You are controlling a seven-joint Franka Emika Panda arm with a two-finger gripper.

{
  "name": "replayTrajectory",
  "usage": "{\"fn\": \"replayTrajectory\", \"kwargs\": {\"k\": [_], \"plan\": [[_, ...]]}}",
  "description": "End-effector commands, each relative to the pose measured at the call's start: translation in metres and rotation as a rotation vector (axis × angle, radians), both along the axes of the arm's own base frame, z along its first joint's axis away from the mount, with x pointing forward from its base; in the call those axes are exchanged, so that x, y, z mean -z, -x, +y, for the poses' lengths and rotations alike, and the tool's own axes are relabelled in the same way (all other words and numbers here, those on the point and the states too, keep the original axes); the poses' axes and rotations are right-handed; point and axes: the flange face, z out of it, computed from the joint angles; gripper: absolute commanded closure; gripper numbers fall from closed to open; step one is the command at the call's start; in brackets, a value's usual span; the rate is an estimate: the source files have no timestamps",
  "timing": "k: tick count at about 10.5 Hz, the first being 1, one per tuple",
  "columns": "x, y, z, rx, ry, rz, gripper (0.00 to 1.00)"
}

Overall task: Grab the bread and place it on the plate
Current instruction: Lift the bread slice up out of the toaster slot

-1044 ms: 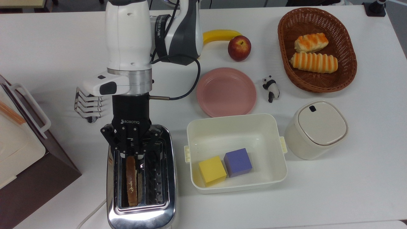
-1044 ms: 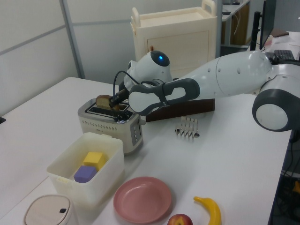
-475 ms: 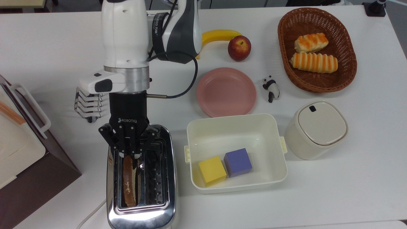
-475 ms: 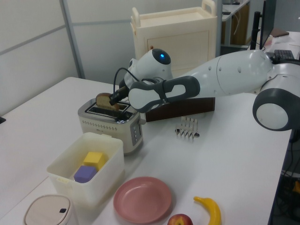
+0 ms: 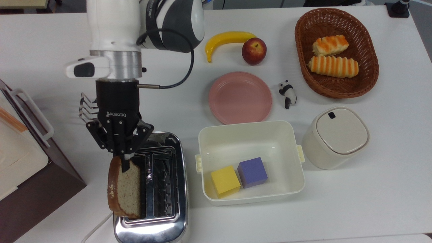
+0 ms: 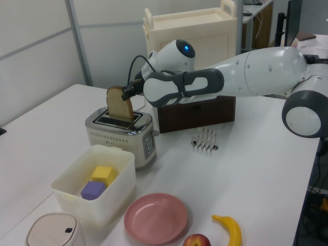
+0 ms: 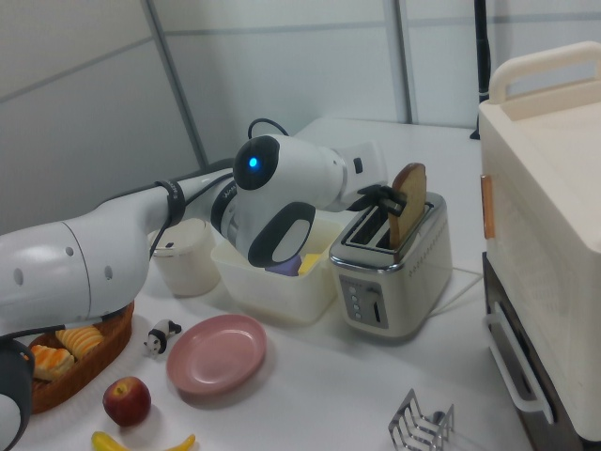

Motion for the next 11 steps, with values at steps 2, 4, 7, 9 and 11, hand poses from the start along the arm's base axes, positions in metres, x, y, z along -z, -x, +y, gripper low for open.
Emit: {"fn": "replayTrajectory", "kwargs": {"k": [2, 4, 7, 9, 11], "plan": [[-0.055, 0.021, -0.013, 0.018, -0.024, -0.081, 0.89], [-0.09, 0.034, -0.013, 0.025, -0.062, -0.126, 0.89], [-0.128, 0.053, -0.014, 0.006, -0.128, -0.102, 0.91], [-0.14, 0.07, -0.023, -0.052, -0.153, 0.05, 0.91], [-0.142, 0.088, -0.016, -0.139, -0.138, 0.216, 0.91]]}}
